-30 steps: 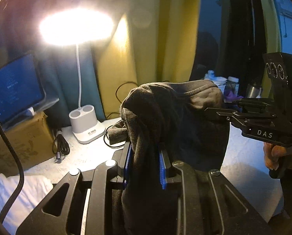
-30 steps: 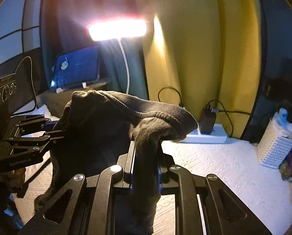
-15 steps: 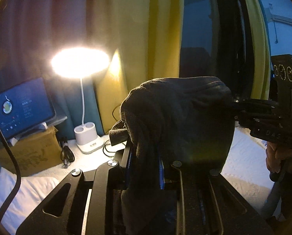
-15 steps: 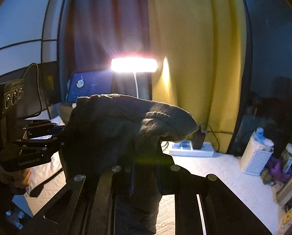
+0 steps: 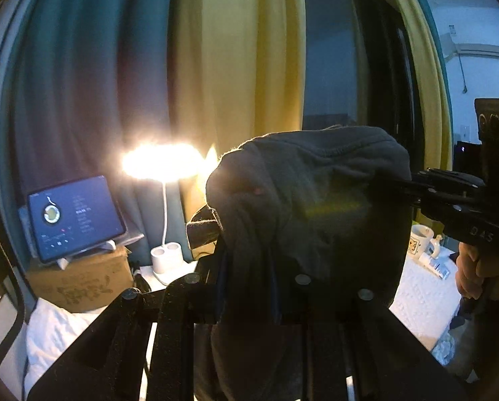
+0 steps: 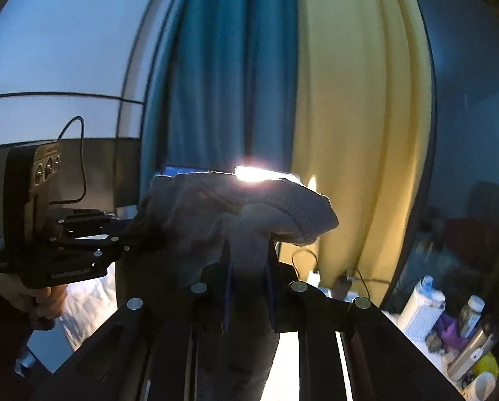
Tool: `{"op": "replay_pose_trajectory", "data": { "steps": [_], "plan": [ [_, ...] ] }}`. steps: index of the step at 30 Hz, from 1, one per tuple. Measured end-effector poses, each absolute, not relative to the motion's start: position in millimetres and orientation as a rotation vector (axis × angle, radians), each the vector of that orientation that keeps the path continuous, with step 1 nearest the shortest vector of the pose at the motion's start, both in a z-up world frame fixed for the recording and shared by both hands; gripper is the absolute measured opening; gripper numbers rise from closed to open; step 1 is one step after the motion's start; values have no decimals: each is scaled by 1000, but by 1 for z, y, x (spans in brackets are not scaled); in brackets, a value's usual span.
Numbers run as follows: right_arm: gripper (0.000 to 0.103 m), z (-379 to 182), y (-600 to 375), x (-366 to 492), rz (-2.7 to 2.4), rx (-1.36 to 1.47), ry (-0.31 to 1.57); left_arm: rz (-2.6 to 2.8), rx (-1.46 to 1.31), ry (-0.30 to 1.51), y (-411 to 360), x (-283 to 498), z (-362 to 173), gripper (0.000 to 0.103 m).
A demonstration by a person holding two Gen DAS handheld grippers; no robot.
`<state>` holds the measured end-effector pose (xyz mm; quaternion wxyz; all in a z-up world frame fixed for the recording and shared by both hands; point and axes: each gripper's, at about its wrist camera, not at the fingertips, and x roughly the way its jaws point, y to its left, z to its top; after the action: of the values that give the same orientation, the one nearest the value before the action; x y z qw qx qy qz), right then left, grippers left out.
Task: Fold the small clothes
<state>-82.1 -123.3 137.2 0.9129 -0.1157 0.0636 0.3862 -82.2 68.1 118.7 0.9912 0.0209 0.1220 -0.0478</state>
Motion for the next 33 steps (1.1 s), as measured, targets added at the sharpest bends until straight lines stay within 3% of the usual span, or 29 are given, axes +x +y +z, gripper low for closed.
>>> {"op": "replay_pose_trajectory", "data": {
  "steps": [11, 33],
  "plan": [
    [16, 153, -111, -131, 867, -249, 53, -46, 106, 191, 79, -136, 136, 19],
    [16, 95, -49, -98, 910, -227, 261, 8, 10, 367, 124, -128, 80, 19]
  ]
}}
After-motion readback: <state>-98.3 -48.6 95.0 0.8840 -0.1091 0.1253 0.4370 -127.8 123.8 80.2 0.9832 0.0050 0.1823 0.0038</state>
